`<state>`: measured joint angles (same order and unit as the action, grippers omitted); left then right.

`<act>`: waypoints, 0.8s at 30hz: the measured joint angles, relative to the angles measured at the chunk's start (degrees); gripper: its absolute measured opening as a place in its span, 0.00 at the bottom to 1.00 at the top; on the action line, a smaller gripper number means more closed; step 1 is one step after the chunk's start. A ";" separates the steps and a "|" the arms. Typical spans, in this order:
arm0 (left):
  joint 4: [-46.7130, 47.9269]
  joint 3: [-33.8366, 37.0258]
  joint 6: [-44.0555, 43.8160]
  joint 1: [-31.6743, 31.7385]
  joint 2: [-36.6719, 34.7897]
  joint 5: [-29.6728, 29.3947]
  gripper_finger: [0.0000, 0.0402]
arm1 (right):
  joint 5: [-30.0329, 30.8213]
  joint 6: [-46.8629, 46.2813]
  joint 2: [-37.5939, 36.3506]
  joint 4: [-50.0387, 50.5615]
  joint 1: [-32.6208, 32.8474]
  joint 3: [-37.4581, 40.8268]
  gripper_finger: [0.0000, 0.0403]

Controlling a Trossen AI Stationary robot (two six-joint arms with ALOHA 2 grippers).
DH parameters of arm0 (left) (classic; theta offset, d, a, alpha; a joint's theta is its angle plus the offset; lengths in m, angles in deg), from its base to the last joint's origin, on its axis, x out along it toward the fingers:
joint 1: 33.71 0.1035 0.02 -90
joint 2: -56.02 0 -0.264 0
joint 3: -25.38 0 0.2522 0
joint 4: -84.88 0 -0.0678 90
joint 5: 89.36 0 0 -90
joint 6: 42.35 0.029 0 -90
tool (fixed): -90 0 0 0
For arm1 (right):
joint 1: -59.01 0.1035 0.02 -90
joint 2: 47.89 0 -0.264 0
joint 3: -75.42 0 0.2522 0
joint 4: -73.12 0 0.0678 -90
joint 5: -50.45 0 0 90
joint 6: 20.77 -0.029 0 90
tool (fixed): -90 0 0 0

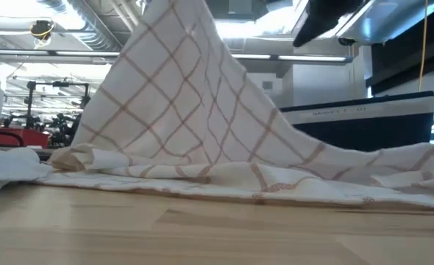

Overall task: Fold towel
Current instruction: Fold the white with red-stripe towel

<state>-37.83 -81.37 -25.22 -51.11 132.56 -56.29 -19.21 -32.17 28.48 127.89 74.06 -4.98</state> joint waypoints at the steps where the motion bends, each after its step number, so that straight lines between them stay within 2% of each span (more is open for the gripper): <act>1: -1.41 0.00 1.23 0.00 0.22 -1.02 0.01 | -0.54 -0.15 -0.28 -0.45 0.00 -0.12 0.41; 4: -4.14 0.00 1.80 -0.02 0.38 -1.20 0.01 | -0.15 -0.02 -0.46 -2.23 0.00 -0.11 0.41; 6: -3.36 -0.02 -1.39 0.00 0.41 0.85 0.01 | 1.88 0.50 0.11 -6.82 -0.02 0.88 0.41; 8: -0.49 -0.04 -4.80 0.00 1.14 2.64 0.01 | 3.40 2.35 0.87 -13.77 -0.03 2.50 0.41; 12: 8.03 0.00 -10.66 0.04 4.64 3.08 0.01 | 5.58 6.84 2.32 -25.21 -0.07 3.27 0.41; 15: 10.56 0.00 -13.56 0.36 7.62 2.96 0.01 | 5.66 7.85 2.39 -33.81 -0.07 3.27 0.41; 20: 7.79 0.00 -13.08 0.63 12.65 3.06 0.01 | 5.94 13.58 5.46 -46.28 -0.07 3.23 0.41; 24: 6.10 0.00 -12.30 0.67 14.94 3.01 0.01 | 10.43 16.74 8.78 -51.15 -0.07 3.23 0.41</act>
<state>-31.73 -81.37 -37.52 -50.45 147.51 -53.27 -8.78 -15.43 37.27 76.74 73.99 -1.76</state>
